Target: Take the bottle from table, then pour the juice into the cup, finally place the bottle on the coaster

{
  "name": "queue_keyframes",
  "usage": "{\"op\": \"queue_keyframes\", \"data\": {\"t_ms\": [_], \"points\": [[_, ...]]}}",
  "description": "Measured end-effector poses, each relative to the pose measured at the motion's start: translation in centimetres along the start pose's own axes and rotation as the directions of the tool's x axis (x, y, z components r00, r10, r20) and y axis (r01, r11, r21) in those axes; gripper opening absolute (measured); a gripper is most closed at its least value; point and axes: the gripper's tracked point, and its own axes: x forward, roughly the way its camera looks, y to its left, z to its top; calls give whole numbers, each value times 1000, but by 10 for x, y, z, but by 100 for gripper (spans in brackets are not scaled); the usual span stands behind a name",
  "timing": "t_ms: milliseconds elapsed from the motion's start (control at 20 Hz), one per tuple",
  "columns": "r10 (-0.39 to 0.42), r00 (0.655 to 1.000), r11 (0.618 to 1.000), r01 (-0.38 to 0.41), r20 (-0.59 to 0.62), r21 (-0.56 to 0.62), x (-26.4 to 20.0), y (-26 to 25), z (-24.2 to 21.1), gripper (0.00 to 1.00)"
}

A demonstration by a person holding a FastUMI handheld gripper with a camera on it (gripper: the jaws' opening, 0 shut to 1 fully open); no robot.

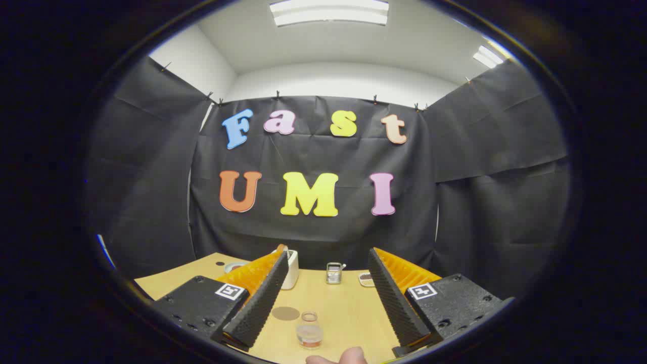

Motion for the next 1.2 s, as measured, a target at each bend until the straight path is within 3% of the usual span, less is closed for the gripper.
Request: {"op": "queue_keyframes", "data": {"t_ms": [1200], "points": [[2, 998, 999, -5, -68, -41, -44, -8, -16, 100]]}}
